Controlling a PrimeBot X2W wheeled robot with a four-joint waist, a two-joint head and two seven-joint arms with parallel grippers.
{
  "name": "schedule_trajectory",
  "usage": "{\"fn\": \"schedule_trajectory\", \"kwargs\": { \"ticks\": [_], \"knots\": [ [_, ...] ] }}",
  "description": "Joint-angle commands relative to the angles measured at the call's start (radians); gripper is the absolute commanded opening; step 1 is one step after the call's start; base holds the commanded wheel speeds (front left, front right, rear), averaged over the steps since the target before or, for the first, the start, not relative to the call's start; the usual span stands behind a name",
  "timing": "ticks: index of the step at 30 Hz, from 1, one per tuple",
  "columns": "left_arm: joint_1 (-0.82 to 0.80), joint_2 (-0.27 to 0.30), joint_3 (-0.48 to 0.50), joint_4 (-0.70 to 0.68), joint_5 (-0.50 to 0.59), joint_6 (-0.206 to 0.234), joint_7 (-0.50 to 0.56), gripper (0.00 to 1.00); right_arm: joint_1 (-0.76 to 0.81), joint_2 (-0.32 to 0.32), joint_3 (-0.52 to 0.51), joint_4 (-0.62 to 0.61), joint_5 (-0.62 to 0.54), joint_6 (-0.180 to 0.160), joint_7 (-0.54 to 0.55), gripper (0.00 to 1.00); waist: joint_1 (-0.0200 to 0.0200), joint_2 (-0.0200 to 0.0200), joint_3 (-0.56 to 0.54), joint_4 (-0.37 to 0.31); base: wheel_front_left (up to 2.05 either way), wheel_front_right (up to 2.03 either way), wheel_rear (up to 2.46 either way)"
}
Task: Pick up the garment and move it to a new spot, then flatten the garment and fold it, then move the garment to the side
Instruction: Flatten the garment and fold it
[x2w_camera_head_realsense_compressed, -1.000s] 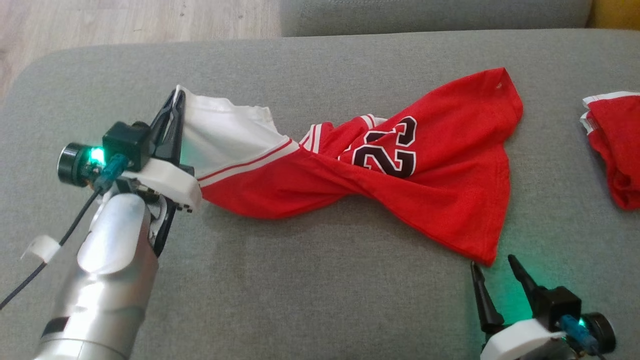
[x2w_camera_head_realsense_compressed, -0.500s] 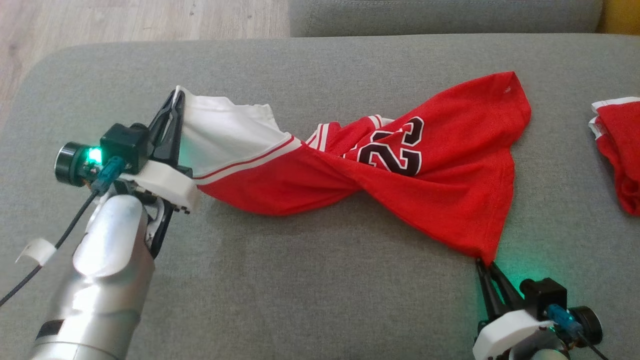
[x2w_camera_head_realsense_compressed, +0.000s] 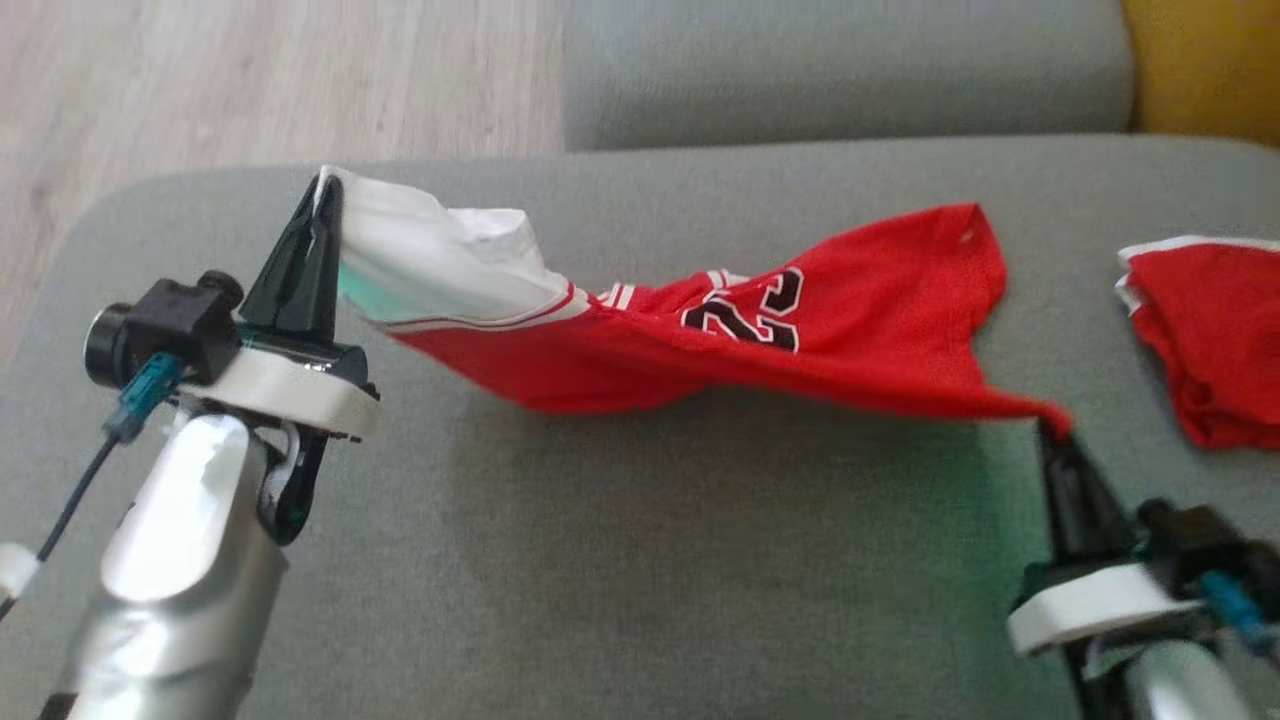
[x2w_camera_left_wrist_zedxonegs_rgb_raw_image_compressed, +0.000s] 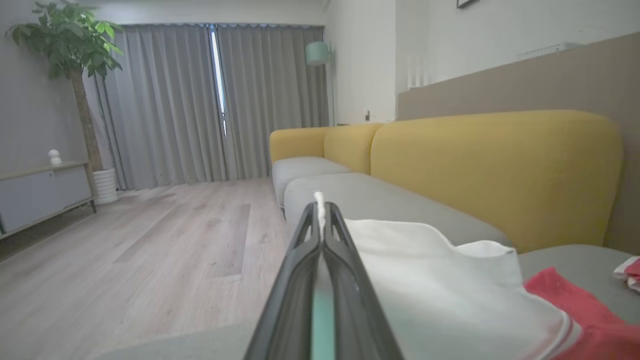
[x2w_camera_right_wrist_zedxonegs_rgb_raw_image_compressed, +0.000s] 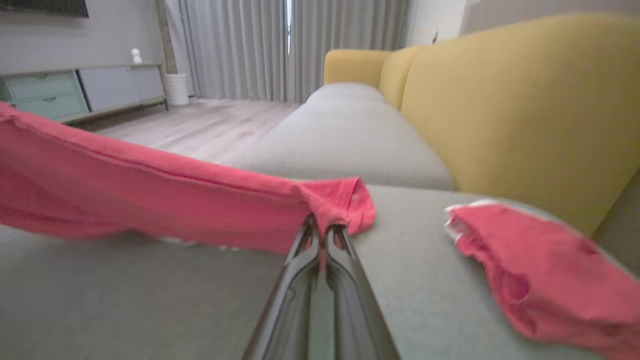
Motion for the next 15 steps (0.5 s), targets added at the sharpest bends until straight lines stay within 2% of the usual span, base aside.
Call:
{"fn": "schedule_trajectory", "kwargs": {
  "ticks": [1,5,6,10,15],
  "knots": [
    [-0.03,0.06,0.023,-0.085,-0.025,0.002,-0.011,0.0,-0.041,-0.039,0.004,-0.086,0.02,0.007,-0.004,0.0,0.0,0.0,-0.051,-0.012,0.0,0.0,0.0],
    [-0.039,0.104,0.029,-0.238,-0.051,0.002,-0.012,0.0,-0.063,-0.099,-0.031,-0.246,0.043,0.007,0.051,0.0,0.0,0.0,-0.081,-0.016,0.0,0.0,0.0],
    [-0.039,0.104,0.029,-0.238,-0.051,0.002,-0.012,0.0,-0.063,-0.099,-0.031,-0.246,0.043,0.007,0.051,0.0,0.0,0.0,-0.081,-0.016,0.0,0.0,0.0],
    [-0.096,0.122,0.057,-0.373,-0.07,0.002,-0.012,0.0,-0.126,-0.154,-0.061,-0.41,0.067,0.007,0.142,0.0,0.0,0.0,-0.092,-0.021,0.0,0.0,0.0],
    [-0.227,0.144,0.026,-0.39,-0.132,0.002,-0.01,0.0,-0.286,-0.25,-0.042,-0.468,0.091,0.007,0.242,0.0,0.0,0.0,-0.088,-0.03,0.0,0.0,0.0]
  ]
}}
